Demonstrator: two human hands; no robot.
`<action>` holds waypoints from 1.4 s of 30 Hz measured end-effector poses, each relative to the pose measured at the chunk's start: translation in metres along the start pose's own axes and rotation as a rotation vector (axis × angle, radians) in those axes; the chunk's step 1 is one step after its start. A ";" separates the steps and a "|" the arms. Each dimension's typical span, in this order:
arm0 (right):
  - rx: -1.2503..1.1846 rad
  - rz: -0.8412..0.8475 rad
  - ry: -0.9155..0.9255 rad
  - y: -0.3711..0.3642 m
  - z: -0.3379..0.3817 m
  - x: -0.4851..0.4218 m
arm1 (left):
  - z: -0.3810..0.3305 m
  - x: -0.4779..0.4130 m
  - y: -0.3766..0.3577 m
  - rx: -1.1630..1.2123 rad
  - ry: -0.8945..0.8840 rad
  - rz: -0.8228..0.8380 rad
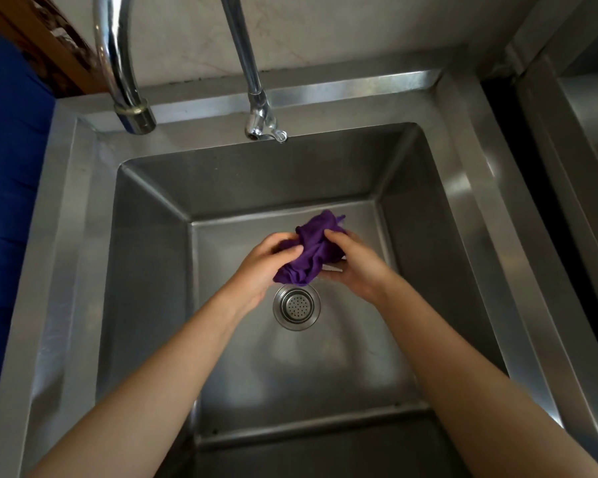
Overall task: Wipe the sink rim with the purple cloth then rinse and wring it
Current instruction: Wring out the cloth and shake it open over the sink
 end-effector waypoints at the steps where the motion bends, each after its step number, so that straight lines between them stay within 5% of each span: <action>1: 0.050 0.019 0.000 0.002 0.003 0.003 | -0.002 0.001 0.001 0.017 0.000 0.009; 9: 0.124 -0.070 0.292 0.027 0.029 0.024 | -0.018 0.009 0.011 0.031 -0.136 -0.014; 15: 0.008 0.109 0.347 0.015 0.044 0.045 | -0.037 0.027 -0.010 -0.171 -0.077 0.335; 19: 0.200 0.084 0.420 0.007 0.057 0.065 | -0.050 0.046 -0.025 -0.134 0.019 0.489; 26: 0.550 -0.071 0.461 0.013 0.086 0.093 | -0.071 0.054 -0.029 -0.933 -0.408 0.027; 28: 0.635 -0.089 0.436 0.023 0.093 0.102 | -0.081 0.059 -0.022 -1.001 -0.527 -0.099; 32: 1.183 -0.175 0.547 0.029 0.102 0.121 | -0.107 0.075 -0.024 -0.885 -0.594 -0.232; 36: 1.404 -0.240 0.596 0.038 0.105 0.141 | -0.132 0.090 -0.039 -0.821 -0.575 -0.044; 42: 1.419 -0.316 0.681 0.054 0.121 0.185 | -0.163 0.121 -0.061 -1.079 -0.565 0.232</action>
Point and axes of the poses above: each hand's wrist, its own x-axis away from the middle knuckle, its own y-axis out of the back of the hand, z = x × y, the point moved 2 cm from there along -x, towards the middle knuckle, and after that the axes turned 5 degrees about x, right-handed, at the moved point
